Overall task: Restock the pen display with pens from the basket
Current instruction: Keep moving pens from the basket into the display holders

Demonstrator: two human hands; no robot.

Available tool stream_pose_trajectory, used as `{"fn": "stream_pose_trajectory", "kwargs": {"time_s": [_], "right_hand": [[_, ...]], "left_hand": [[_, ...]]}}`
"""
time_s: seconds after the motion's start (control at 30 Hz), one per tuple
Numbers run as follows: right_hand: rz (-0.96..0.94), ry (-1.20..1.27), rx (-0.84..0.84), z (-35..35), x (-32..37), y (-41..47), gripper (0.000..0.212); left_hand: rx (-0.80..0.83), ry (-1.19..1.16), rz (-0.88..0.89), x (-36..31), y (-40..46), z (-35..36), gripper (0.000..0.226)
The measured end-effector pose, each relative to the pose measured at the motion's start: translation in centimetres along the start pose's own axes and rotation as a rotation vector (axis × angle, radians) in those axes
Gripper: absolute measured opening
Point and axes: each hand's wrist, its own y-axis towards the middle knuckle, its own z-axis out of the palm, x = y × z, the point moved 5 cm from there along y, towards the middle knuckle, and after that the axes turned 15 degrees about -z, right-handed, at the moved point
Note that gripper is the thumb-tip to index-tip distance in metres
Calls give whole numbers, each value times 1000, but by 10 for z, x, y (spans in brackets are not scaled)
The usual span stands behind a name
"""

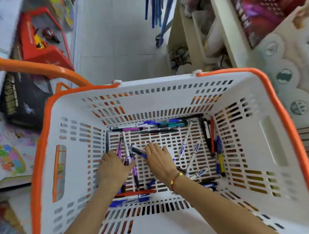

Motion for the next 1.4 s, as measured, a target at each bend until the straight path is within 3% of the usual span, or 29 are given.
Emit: {"fn": "stream_pose_trajectory", "kwargs": {"time_s": [0.1, 0.2, 0.3, 0.4, 0.53, 0.63, 0.7, 0.83, 0.9, 1.0, 1.13, 1.2, 1.33, 1.4], "right_hand": [[45, 60, 5, -8, -2, -1, 29], [58, 69, 39, -9, 4, -3, 24], [79, 62, 65, -7, 9, -2, 20], [107, 66, 111, -4, 7, 0, 20], [131, 73, 158, -6, -3, -6, 23], [104, 92, 195, -10, -11, -12, 24], [110, 181, 203, -14, -15, -16, 25], [279, 624, 216, -18, -28, -22, 43], [339, 939, 214, -17, -31, -20, 34], [465, 1343, 82, -24, -36, -17, 16], [676, 1660, -23, -31, -42, -27, 41], [719, 1675, 6, -33, -40, -28, 53], [756, 1642, -113, -31, -44, -19, 34], [705, 1556, -79, -38, -51, -22, 25]], "left_hand": [[108, 164, -28, 4, -1, 7, 106], [165, 282, 3, 0, -4, 13, 84], [112, 203, 42, -8, -13, 20, 59], [52, 149, 29, -11, -18, 26, 59], [97, 159, 72, -8, -15, 22, 52], [151, 4, 86, 2, -9, 19, 38], [287, -193, 79, 10, -6, 18, 28], [534, -527, 75, 13, -6, -3, 37], [607, -600, 113, 4, -13, -15, 26], [751, -811, 53, -6, -20, -25, 18], [980, -933, 50, -17, -32, -22, 25], [1071, -911, 86, -24, -45, -22, 26], [1168, -900, 72, -32, -59, -20, 36], [1258, -959, 38, -28, -60, -19, 35]]}}
